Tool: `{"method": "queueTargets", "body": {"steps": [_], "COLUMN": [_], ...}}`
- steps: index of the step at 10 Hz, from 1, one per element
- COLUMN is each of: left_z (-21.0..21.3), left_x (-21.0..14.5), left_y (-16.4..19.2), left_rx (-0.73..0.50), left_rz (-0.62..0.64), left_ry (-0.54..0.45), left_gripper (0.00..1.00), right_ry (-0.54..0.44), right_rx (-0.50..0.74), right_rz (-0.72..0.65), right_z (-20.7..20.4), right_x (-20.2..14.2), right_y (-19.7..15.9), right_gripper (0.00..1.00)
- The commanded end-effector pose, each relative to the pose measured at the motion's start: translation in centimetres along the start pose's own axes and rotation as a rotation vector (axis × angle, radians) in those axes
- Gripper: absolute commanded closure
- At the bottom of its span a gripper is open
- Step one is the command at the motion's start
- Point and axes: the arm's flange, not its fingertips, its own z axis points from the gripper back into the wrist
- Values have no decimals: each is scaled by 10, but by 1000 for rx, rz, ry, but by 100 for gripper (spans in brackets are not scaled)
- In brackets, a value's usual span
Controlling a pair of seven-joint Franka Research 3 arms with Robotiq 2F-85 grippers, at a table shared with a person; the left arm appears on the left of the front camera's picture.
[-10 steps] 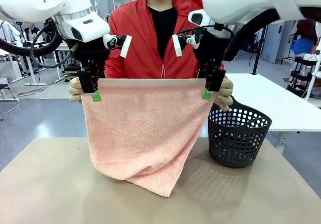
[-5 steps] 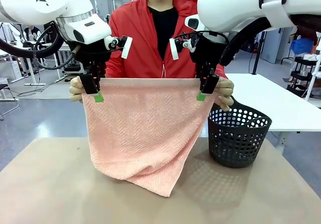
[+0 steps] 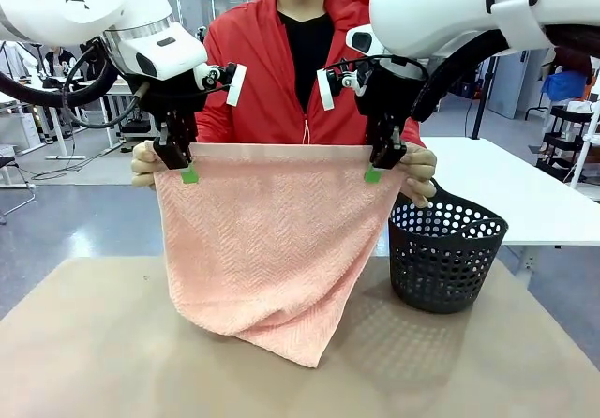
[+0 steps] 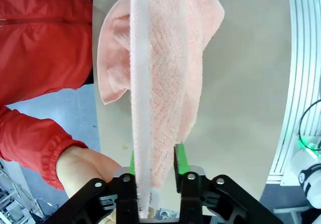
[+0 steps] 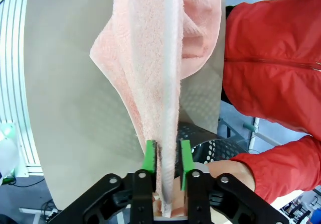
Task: Fold the towel.
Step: Grab the top end of the 100 cm Hotel Towel extended by the human.
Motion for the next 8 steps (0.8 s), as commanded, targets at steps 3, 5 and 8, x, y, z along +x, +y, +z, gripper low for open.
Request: {"method": "queueTargets", "body": {"steps": [3, 5, 8], "left_z": [-2, 2, 1], "left_x": [-1, 0, 1], "left_y": [-7, -7, -1], "left_rx": [17, 23, 2], "left_rz": [15, 15, -1], "left_ry": [4, 7, -1], "left_gripper": [100, 100, 100], "right_ry": [28, 31, -1], "right_rx": [-8, -9, -2], "right_rz": [-25, -20, 2], "right_z": [3, 4, 1], "right_x": [3, 4, 1], "right_y": [3, 1, 0], "right_gripper": [100, 100, 100]}}
